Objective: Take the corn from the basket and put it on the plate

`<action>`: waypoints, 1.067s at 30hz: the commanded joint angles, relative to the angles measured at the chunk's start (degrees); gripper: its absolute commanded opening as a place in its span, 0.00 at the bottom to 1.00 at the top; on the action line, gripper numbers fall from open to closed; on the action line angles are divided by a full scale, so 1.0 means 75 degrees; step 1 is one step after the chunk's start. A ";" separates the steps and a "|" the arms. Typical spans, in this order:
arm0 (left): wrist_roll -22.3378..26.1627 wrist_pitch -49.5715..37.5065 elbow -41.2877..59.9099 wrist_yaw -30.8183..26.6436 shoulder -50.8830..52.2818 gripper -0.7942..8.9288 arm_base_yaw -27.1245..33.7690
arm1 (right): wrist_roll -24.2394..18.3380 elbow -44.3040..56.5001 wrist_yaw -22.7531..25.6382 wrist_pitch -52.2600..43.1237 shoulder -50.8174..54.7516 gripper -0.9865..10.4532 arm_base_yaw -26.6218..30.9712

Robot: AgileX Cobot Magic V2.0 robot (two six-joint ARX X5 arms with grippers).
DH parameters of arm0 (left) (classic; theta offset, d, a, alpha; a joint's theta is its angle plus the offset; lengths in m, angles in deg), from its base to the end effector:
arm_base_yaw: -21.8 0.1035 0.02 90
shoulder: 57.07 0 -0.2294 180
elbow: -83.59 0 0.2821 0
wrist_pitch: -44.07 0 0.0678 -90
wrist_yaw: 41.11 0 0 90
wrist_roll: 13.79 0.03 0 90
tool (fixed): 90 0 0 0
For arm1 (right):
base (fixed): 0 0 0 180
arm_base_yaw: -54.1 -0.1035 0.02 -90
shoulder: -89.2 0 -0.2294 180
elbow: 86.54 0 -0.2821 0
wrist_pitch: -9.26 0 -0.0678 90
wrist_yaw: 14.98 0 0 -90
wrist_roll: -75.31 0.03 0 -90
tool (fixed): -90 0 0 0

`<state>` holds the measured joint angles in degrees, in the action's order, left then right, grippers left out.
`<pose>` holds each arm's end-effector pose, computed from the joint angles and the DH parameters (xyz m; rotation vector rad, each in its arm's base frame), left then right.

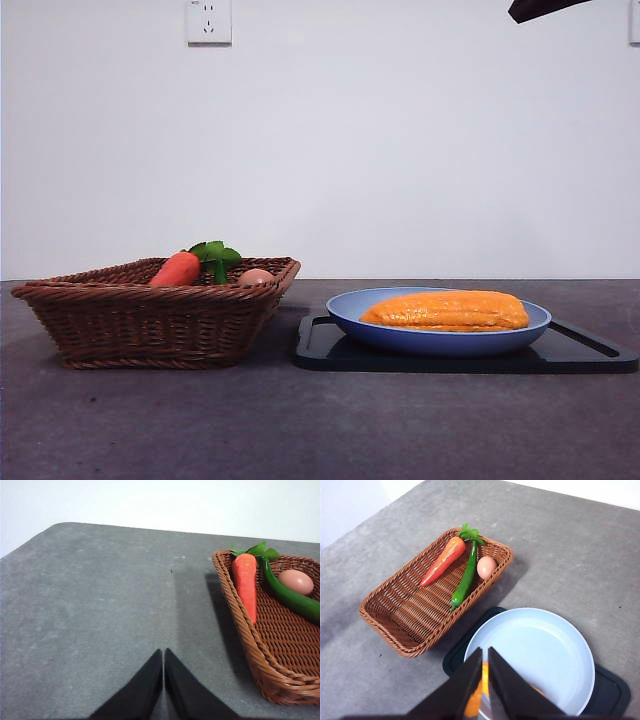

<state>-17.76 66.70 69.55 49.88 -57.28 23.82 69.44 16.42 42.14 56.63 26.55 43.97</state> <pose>0.1611 0.0052 0.1568 -0.0732 0.1529 0.0233 0.2589 0.0628 0.3267 0.0212 0.5390 0.7576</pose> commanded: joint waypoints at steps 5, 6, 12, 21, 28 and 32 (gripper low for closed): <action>-0.0023 0.0047 0.0207 -0.0003 0.0006 0.09 0.0015 | -0.0085 -0.0125 -0.0017 -0.0076 -0.0073 0.09 -0.0017; -0.0023 0.0047 0.0207 -0.0003 0.0006 0.09 0.0015 | -0.0085 -0.0125 -0.0017 -0.0076 -0.0073 0.09 -0.0017; -0.0023 0.0047 0.0207 -0.0003 0.0006 0.09 0.0015 | -0.0085 -0.0125 -0.0023 -0.0082 -0.0073 0.09 -0.0017; -0.0023 0.0047 0.0207 -0.0003 0.0006 0.09 0.0015 | -0.0519 0.0131 0.0944 -0.0603 0.0679 0.09 0.0702; -0.0023 0.0047 0.0207 -0.0003 0.0006 0.09 0.0015 | -0.0210 0.2521 0.1020 -0.2879 0.2500 0.09 0.1346; -0.0023 0.0047 0.0207 -0.0003 0.0006 0.09 0.0015 | 0.0096 0.4392 0.1259 -0.4470 0.3756 0.09 0.1615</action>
<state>-17.80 66.70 69.55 49.88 -57.28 23.82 68.35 47.22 51.32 25.55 53.68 56.05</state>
